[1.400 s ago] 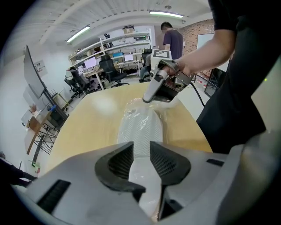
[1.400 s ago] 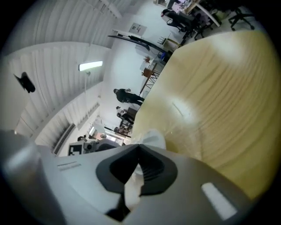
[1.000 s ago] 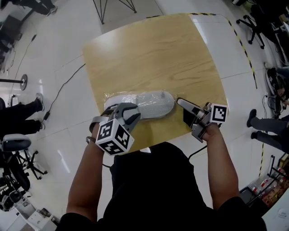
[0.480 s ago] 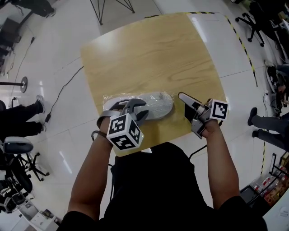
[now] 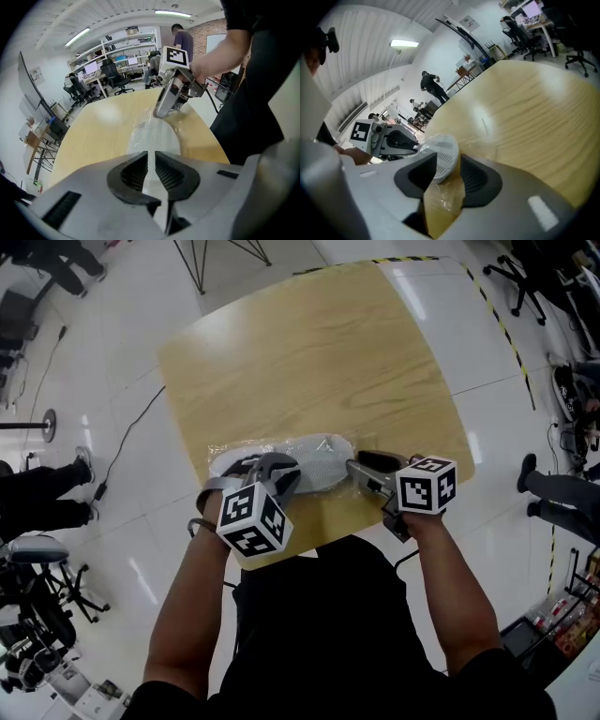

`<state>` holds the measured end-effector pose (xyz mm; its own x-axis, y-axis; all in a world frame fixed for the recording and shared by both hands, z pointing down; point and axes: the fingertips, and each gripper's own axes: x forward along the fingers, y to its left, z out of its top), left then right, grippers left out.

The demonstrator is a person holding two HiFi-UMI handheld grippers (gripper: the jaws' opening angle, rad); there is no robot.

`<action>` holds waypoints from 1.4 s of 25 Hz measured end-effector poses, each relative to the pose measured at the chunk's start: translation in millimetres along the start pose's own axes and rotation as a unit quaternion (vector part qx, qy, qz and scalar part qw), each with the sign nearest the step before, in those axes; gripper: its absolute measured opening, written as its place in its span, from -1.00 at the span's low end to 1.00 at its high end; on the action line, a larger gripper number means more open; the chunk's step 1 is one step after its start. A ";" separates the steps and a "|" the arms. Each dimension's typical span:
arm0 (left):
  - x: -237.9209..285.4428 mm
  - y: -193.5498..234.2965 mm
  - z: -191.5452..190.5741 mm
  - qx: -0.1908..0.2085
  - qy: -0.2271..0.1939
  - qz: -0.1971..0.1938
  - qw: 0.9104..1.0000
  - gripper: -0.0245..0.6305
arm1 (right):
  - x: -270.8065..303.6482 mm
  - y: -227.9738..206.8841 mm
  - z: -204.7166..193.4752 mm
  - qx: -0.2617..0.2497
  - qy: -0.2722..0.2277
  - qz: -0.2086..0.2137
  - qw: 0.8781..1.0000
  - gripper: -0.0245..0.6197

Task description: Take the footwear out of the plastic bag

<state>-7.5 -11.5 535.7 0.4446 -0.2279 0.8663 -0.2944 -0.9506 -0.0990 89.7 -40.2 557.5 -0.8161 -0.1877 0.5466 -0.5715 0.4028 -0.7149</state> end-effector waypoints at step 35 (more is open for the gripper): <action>-47.4 12.1 -158.6 -0.019 0.160 -0.060 0.985 -0.57 | 11.3 -0.4 -5.6 0.035 0.031 -0.030 0.998 -0.60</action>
<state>-166.3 21.2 571.1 0.1910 -0.0315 0.9811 -0.2896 -0.9568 0.0257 81.2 -37.5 566.5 -0.7749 -0.1518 0.6136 -0.6251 0.3282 -0.7082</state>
